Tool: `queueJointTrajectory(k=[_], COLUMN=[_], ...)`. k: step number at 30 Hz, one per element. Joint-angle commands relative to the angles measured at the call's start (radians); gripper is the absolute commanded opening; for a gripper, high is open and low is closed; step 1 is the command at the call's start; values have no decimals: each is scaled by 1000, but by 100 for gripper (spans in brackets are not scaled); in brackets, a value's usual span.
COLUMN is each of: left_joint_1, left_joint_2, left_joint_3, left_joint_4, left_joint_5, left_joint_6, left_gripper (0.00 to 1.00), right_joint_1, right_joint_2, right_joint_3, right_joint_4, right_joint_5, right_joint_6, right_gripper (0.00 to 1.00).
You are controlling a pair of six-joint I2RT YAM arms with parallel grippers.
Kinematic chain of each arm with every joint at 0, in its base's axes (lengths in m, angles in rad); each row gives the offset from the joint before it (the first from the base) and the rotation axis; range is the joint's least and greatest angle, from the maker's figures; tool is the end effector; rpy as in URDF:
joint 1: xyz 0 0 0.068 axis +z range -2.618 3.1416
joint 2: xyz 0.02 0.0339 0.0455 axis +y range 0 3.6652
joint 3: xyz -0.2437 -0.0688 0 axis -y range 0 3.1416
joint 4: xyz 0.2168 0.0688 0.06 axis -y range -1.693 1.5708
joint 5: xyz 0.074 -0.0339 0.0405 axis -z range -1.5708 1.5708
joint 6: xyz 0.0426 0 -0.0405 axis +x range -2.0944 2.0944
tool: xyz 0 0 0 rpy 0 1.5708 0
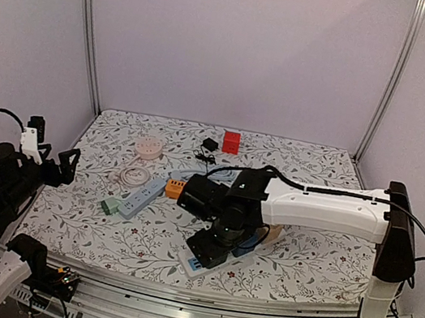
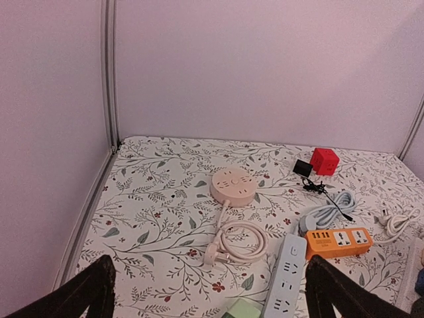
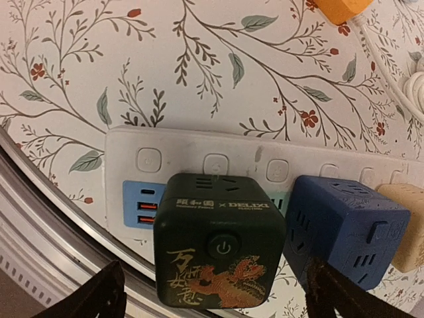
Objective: Insert the plug
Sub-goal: Insert the plug into the socket, then move the socket to the center of the board.
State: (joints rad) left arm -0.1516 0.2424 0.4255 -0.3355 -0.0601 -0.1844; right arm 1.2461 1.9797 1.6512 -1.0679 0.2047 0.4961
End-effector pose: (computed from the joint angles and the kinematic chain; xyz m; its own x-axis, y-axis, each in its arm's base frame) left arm 0.1001 -0.0127 0.2528 -0.1644 -0.1600 -0.9733 0.0630 0.9830 -0.1723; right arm 0.1235 0.3399 0.2100 -0.7127 -0.6563 -0.2479 -0.6566 0.7484 -0.0935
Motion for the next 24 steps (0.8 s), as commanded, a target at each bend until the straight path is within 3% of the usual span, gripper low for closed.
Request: queueJointTrajectory(k=[1,6,9,12,15,17,24], left_joint_1=[19,25,35,50,69,80,100], left_joint_2=[6,5,0,-1,0,4,22], left_joint_3=[-11,-13,-13,-9,-8,-8,-11], left_joint_4=[1,6,11,13,13,16,19], left_joint_5=[13,25,41,64,93,99,121], left_joint_6=[5,6,5,5,5,5,5], left_gripper=[98,98,98,98,98,98,97], right_joint_1=[6,7,7,9,9,9,7], right_joint_2=[-40,-100,-96,-44,-2,44,239], right_joint_3=[90,124,110,117,120,143,273], right_joint_4=[-82,-4,16,-22,-14,-9,-40], right_joint_5=[-20,-154,-325,-394,-355,-304,-212], right_joint_6=[-88,-261,-577,-930,-1244,-1362,-1525], right_gripper=[98,99,99,99,99,99,99])
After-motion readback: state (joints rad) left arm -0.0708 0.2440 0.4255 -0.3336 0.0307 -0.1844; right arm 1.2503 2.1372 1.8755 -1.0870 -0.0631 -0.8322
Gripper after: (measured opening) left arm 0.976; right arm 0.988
